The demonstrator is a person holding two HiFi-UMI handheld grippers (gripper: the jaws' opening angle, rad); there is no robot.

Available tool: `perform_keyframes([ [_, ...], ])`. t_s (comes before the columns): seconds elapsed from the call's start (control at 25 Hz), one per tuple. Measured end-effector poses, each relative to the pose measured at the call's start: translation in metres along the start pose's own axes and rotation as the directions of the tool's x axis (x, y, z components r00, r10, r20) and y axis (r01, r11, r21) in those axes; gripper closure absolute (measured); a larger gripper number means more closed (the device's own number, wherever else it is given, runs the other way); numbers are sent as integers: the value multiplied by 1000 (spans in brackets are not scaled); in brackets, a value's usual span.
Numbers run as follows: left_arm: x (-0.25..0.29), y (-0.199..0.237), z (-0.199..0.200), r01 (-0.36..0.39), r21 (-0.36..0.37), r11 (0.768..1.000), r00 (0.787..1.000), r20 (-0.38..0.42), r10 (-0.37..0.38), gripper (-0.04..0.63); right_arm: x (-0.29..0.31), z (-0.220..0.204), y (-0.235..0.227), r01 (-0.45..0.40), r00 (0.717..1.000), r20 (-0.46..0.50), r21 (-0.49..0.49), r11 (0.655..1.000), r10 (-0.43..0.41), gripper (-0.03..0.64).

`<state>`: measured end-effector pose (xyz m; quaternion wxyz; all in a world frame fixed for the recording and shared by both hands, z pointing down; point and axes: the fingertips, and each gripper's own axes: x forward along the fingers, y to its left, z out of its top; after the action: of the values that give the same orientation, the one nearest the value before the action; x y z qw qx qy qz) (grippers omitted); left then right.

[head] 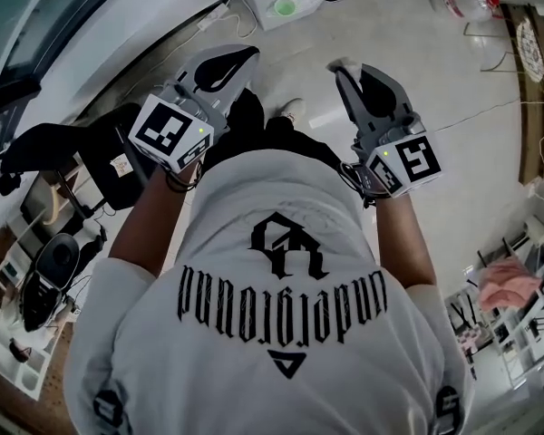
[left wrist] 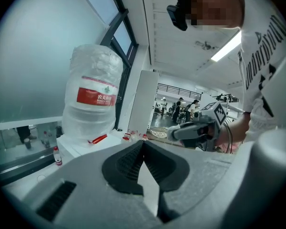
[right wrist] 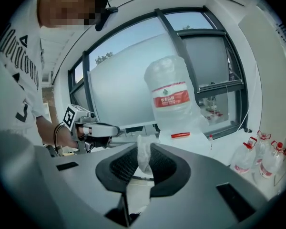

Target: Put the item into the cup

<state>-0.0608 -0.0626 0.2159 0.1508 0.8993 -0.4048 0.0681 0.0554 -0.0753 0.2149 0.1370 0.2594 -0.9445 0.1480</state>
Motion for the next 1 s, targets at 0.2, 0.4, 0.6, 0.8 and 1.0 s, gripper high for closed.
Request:
perform_keyframes([
  [0.2, 12, 28, -24, 7, -13, 1000, 999, -31, -7, 581, 33, -18, -13, 5, 999, -34, 15, 1000, -4, 557],
  [0.4, 21, 46, -43, 28, -21, 999, 998, -59, -29, 581, 61, -34, -25, 16, 998, -59, 15, 1000, -15, 557],
  [0.6, 34, 60, -71, 61, -34, 998, 994, -91, -64, 581, 86, -58, -42, 40, 996, -81, 40, 998, -36, 557],
  [0.8, 57, 74, -106, 83, -48, 995, 988, -129, -89, 581, 110, -92, -56, 38, 993, -112, 58, 998, -31, 557],
  [1.0, 77, 88, -136, 90, -36, 995, 983, -159, -94, 580, 128, -122, -72, 63, 991, -125, 64, 996, -54, 557],
])
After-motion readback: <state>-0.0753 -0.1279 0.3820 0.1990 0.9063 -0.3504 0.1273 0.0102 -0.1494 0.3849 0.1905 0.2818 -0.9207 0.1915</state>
